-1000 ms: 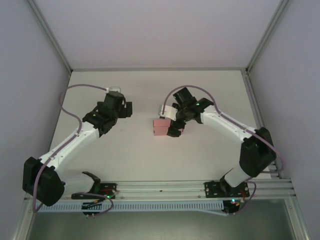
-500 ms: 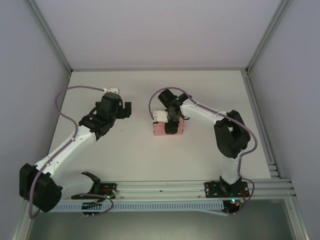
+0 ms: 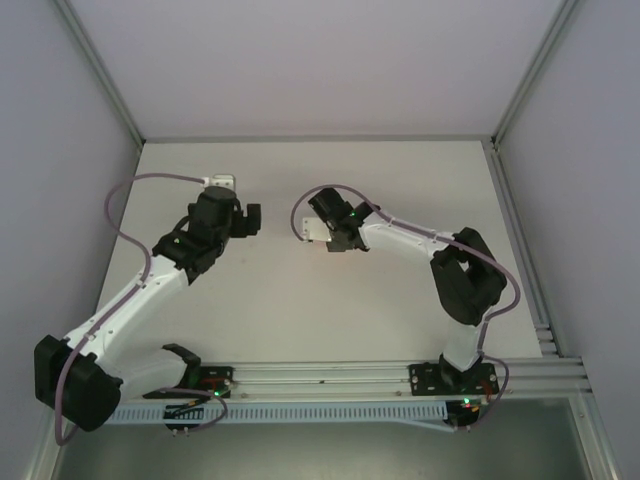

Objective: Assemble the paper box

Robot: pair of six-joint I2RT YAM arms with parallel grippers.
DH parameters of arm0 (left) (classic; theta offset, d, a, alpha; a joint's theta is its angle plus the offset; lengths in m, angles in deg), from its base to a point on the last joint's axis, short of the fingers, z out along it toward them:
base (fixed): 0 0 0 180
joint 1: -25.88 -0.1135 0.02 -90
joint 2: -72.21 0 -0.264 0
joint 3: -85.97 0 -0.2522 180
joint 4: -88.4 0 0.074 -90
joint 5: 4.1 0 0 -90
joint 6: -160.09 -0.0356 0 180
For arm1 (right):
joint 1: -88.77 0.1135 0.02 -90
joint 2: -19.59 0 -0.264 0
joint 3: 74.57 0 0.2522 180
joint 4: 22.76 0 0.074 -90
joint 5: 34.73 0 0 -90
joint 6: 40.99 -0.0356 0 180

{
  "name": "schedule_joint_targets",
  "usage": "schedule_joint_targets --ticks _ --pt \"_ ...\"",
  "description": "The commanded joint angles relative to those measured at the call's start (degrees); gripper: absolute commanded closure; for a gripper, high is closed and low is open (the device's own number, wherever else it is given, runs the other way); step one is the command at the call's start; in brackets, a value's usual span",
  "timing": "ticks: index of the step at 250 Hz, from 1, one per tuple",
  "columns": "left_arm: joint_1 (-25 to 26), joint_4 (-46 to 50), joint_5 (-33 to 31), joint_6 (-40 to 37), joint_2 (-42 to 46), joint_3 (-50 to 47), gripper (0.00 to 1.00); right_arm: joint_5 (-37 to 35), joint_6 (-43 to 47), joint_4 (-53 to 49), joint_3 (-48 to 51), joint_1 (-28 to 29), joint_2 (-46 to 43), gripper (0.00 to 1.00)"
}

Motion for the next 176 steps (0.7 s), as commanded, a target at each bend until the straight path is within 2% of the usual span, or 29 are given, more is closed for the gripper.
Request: schedule_joint_targets --ticks 1,40,82,115,159,176 --pt "-0.5 -0.7 -0.2 -0.2 0.9 -0.8 0.00 -9.1 5.3 15.5 4.1 1.4 -1.4 0.65" --pt "-0.6 -1.2 -0.2 0.2 0.9 -1.4 0.00 -12.7 10.7 35.2 12.4 4.0 0.9 0.63" --pt "-0.6 -1.0 0.1 0.4 0.3 -1.2 0.00 -17.0 11.3 44.4 15.8 5.8 5.5 0.59" --pt "-0.6 -0.8 0.2 0.9 0.1 -1.2 0.00 -16.9 7.4 36.7 14.5 6.2 7.1 0.49" --pt "-0.6 -0.8 0.4 1.2 -0.2 -1.5 0.00 -11.6 2.3 25.6 13.3 7.1 5.0 0.26" --pt "-0.6 -0.7 0.5 1.4 -0.3 -1.7 0.00 -10.2 0.3 22.4 12.3 7.8 3.7 0.20"
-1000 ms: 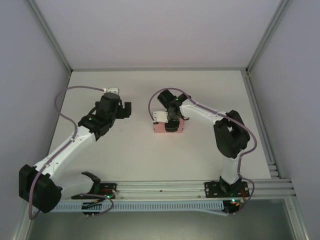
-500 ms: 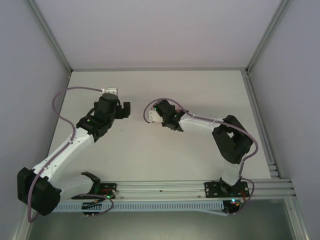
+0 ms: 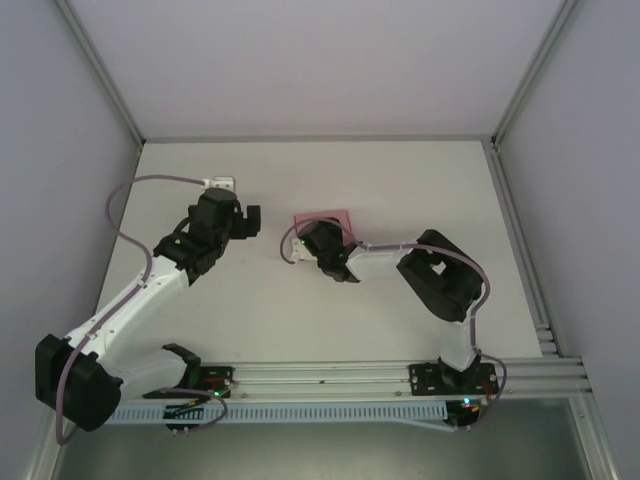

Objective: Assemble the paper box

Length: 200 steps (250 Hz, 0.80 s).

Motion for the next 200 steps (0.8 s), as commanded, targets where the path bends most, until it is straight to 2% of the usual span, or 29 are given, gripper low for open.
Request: schedule_joint_targets --ticks 1,17,38,51,72,118,150,181,200 --pt "-0.5 -0.3 0.5 1.2 -0.3 -0.7 0.00 4.1 -5.0 -9.7 -2.2 1.3 -2.5 0.20" --pt "-0.5 -0.4 1.0 1.2 -0.5 -0.7 0.00 6.2 -6.0 -13.8 -3.6 1.8 -3.6 0.12" --pt "-0.6 -0.5 1.2 1.3 -0.7 -0.7 0.00 9.5 -8.2 -19.9 -5.8 2.0 -4.5 0.10" --pt "-0.6 -0.6 1.2 1.2 -0.7 -0.7 0.00 12.2 -10.1 -23.8 -7.6 2.0 -5.2 0.00" --pt "-0.5 -0.6 1.2 1.1 -0.5 -0.8 0.00 17.4 -12.3 -28.1 -9.3 2.0 -7.2 0.00" --pt "-1.3 -1.6 1.4 1.1 0.2 -1.3 0.00 20.4 -18.4 -24.1 -7.3 0.5 -16.7 0.00" --pt "-2.0 -2.6 1.7 1.1 1.1 -1.2 0.00 19.2 -26.4 -22.4 -6.8 -3.4 -24.3 0.00" --pt "-3.4 -4.8 1.7 0.7 1.8 -1.8 0.00 19.7 -37.3 -21.0 -5.4 -10.5 -31.7 0.00" --pt "-5.0 -7.1 1.6 0.3 1.9 -2.7 0.00 13.4 -46.6 -16.1 -2.1 -16.2 -35.9 0.00"
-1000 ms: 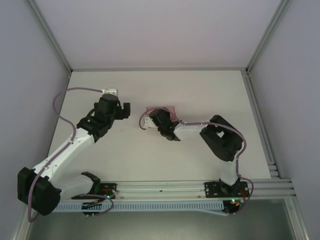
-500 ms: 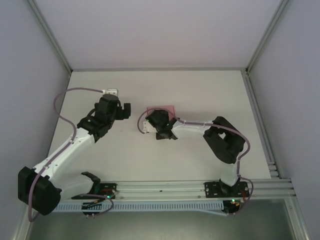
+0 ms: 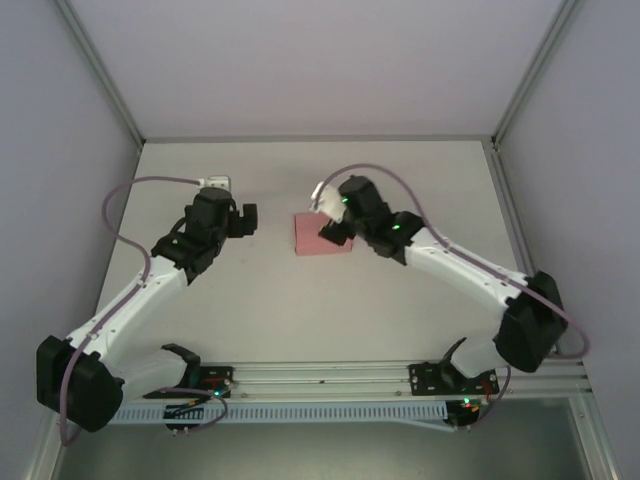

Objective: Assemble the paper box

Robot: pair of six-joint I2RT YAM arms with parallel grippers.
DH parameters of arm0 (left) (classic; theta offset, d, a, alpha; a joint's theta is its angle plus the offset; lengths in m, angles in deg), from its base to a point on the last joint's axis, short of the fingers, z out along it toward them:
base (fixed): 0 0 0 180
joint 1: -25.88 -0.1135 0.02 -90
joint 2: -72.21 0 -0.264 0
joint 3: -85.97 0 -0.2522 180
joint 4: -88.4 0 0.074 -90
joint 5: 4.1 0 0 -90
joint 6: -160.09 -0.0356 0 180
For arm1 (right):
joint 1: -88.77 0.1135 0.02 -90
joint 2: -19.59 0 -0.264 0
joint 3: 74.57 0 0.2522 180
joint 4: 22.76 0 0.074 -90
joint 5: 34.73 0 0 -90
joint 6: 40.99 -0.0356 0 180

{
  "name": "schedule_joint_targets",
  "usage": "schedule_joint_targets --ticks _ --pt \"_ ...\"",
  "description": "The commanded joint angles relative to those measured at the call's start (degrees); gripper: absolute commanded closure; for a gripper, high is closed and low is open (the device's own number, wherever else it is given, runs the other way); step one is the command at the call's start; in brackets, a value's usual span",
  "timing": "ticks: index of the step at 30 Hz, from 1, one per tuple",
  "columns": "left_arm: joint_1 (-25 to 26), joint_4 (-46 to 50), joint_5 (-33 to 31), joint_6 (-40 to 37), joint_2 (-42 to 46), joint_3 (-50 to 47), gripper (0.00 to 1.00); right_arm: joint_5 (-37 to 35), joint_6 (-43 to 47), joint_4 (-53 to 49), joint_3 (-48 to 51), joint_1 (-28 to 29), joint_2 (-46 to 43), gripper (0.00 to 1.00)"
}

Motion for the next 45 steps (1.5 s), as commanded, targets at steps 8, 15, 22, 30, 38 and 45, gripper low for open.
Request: schedule_joint_targets --ticks 8,15,22,30,38,45 --pt "-13.7 -29.5 0.3 -7.9 0.2 -15.5 0.00 -17.1 -34.2 27.2 26.3 -27.2 -14.1 0.00" --pt "-25.2 -59.2 8.0 -11.0 -6.2 -29.7 0.00 -13.3 -29.1 60.5 44.5 -32.0 -4.9 0.00" --pt "-25.8 -78.6 12.3 -18.2 -18.8 -35.8 0.00 0.7 -26.1 71.8 51.1 -34.9 0.5 0.00" --pt "-27.7 -87.7 17.7 -18.0 -23.8 -38.2 0.00 9.9 -32.4 75.1 48.1 -42.8 9.4 0.00" --pt "-27.6 -87.3 17.5 -18.2 -23.7 -38.0 0.00 11.1 -31.7 72.8 47.6 -42.8 8.9 0.00" --pt "-27.4 -87.2 17.1 -18.5 -23.8 -37.9 0.00 11.2 -31.6 72.7 47.5 -42.8 8.9 0.00"
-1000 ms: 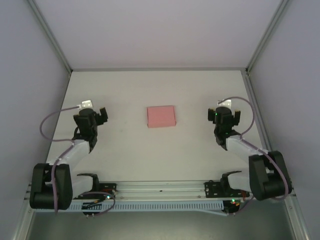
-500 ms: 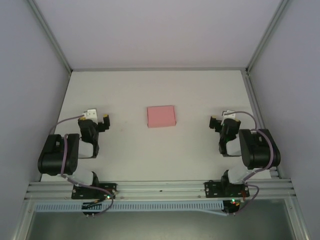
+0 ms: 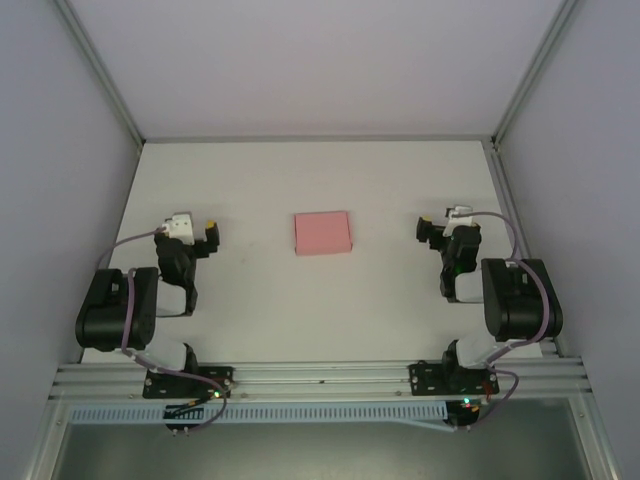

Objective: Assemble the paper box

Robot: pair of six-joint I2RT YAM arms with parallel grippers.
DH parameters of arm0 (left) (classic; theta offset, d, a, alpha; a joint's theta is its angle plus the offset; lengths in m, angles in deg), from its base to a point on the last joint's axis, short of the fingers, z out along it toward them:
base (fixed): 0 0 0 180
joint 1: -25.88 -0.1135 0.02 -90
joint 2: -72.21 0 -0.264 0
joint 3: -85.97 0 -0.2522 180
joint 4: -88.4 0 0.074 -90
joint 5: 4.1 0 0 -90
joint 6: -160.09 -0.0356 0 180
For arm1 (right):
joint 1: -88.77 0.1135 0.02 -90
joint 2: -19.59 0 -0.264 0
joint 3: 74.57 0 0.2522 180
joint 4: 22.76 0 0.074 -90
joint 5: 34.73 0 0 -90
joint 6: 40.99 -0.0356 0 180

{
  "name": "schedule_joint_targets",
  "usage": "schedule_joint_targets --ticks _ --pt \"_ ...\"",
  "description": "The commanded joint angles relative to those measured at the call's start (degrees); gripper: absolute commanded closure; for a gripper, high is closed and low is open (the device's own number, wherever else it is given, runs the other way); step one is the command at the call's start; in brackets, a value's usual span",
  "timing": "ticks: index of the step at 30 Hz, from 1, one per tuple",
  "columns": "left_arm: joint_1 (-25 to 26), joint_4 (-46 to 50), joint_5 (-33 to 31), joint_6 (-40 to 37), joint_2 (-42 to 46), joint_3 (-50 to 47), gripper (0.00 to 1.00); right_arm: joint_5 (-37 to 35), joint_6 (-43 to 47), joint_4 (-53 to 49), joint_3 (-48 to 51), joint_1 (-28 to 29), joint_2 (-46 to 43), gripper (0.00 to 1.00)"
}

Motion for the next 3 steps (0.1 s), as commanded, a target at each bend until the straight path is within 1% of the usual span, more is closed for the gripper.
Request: schedule_joint_targets --ticks 1,3 --pt "0.0 -2.4 0.1 -1.5 -0.1 0.5 0.00 0.8 -0.6 -0.4 -0.4 0.0 -0.6 0.00" --pt "0.0 -2.3 0.1 -1.5 -0.1 0.5 0.00 0.7 -0.5 0.3 -0.1 0.0 -0.5 0.00"
